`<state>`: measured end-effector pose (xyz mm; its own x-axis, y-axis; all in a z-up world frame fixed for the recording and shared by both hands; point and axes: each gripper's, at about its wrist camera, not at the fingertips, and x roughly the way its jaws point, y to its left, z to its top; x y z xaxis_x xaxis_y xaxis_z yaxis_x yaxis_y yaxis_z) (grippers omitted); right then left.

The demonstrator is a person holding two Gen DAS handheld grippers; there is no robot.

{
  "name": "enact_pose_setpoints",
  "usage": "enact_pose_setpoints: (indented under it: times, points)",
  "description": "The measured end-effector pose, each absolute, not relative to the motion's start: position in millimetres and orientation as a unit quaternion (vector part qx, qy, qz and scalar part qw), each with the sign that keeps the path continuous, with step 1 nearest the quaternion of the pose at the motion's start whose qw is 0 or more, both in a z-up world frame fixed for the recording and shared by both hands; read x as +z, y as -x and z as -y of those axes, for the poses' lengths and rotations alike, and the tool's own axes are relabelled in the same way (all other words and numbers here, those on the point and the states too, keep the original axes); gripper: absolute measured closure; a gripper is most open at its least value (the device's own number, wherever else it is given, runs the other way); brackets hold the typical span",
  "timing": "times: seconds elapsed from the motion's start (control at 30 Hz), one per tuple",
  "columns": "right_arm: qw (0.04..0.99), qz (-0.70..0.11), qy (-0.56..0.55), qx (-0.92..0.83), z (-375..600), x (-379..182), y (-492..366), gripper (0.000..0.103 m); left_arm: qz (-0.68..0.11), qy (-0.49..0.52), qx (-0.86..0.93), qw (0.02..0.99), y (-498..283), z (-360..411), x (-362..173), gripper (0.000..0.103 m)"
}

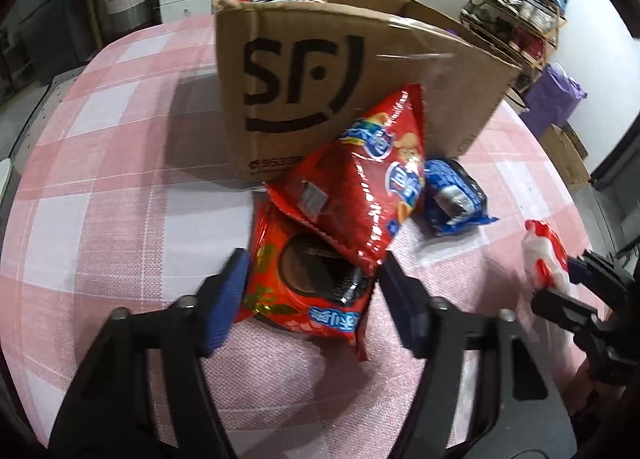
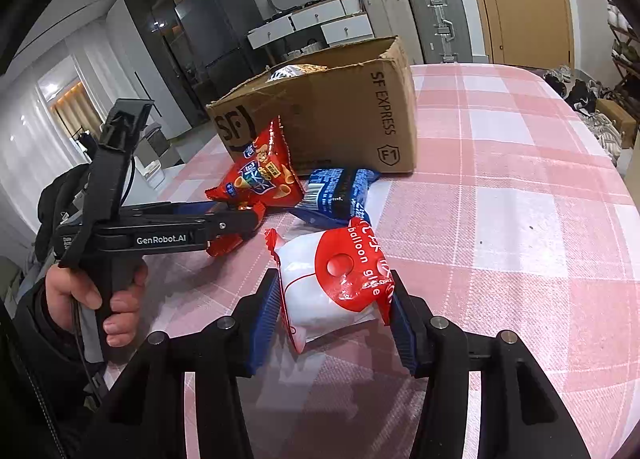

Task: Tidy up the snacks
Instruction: 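Grasp the red cookie bag with the left gripper while the right holds the glue pack, then carry both packs over the box and lower them toward it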

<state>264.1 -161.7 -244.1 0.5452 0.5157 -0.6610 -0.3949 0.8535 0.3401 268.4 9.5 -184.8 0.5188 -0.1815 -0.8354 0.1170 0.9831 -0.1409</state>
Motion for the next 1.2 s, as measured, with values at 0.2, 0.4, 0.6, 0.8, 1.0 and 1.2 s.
enact_pose_setpoints:
  times: [0.2, 0.4, 0.6, 0.8, 1.0, 1.2]
  points:
    - [0.878, -0.398, -0.074, 0.256, 163.0, -241.5, -260.5, 0.052, -0.483, 0.044, -0.099, 0.869, -260.5, -12.2, -181.8, 0.056]
    - [0.879, -0.394, -0.072, 0.26, 159.7, -237.4, -257.2, 0.052, -0.48, 0.04, -0.093, 0.871, -254.0, -13.8, -178.8, 0.056]
    - [0.88, -0.392, -0.069, 0.259, 157.9, -232.8, -253.4, 0.052, -0.471, 0.04, -0.09, 0.877, -245.6, -12.1, -171.3, 0.056]
    - [0.883, -0.383, -0.062, 0.265, 153.3, -223.9, -247.7, 0.052, -0.461, 0.042, -0.091, 0.881, -226.2, -20.2, -163.0, 0.055]
    - [0.886, -0.37, -0.048, 0.275, 143.7, -208.3, -239.6, 0.052, -0.446, 0.044, -0.093, 0.889, -205.5, -28.8, -148.3, 0.055]
    - [0.891, -0.355, -0.032, 0.282, 134.9, -188.3, -228.8, 0.052, -0.432, 0.044, -0.093, 0.896, -188.3, -34.2, -133.8, 0.055]
